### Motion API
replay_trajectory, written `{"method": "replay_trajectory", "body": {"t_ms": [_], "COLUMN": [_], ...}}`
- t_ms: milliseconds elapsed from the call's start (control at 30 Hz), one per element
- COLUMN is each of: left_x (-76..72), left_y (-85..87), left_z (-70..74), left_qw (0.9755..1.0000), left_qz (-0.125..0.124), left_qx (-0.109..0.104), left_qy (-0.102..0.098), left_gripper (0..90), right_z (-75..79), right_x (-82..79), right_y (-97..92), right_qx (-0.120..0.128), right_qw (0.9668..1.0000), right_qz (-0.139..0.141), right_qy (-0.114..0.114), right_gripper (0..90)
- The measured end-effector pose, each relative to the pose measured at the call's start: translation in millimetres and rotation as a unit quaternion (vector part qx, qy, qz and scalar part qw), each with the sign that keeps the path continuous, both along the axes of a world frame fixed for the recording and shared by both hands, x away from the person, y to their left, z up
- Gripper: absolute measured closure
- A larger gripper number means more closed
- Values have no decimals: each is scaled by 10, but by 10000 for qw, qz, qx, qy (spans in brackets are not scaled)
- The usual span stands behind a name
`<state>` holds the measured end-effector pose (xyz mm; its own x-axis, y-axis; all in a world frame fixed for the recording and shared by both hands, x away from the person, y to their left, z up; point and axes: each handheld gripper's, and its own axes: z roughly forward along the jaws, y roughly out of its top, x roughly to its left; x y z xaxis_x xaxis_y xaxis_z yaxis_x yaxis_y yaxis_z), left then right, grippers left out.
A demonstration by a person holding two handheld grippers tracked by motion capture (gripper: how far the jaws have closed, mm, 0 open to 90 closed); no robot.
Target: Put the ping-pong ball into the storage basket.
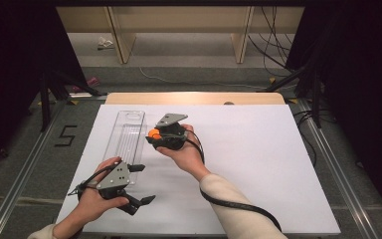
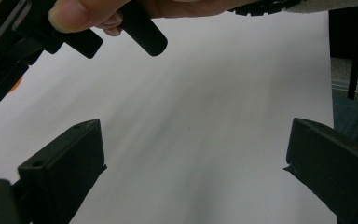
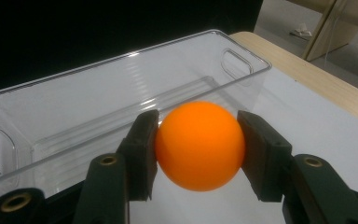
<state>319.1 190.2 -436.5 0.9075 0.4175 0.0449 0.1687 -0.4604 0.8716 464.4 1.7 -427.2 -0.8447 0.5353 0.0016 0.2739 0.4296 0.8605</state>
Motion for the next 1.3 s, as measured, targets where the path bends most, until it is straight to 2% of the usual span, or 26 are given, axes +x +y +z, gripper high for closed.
{"method": "replay_trajectory", "body": {"t_ms": [1300], "left_x": [-7], "left_y": [-9], "left_z": [-1], "left_qw": [10000], "left_qz": [-49], "left_qx": [43], "left_qy": [-23], "left_gripper": [39], "right_z": [98], "right_x": [110], "right_y": [255], "right_qx": [-9], "right_qw": [9999], "right_qz": [167], "right_qy": [-21], "right_gripper": [515]}}
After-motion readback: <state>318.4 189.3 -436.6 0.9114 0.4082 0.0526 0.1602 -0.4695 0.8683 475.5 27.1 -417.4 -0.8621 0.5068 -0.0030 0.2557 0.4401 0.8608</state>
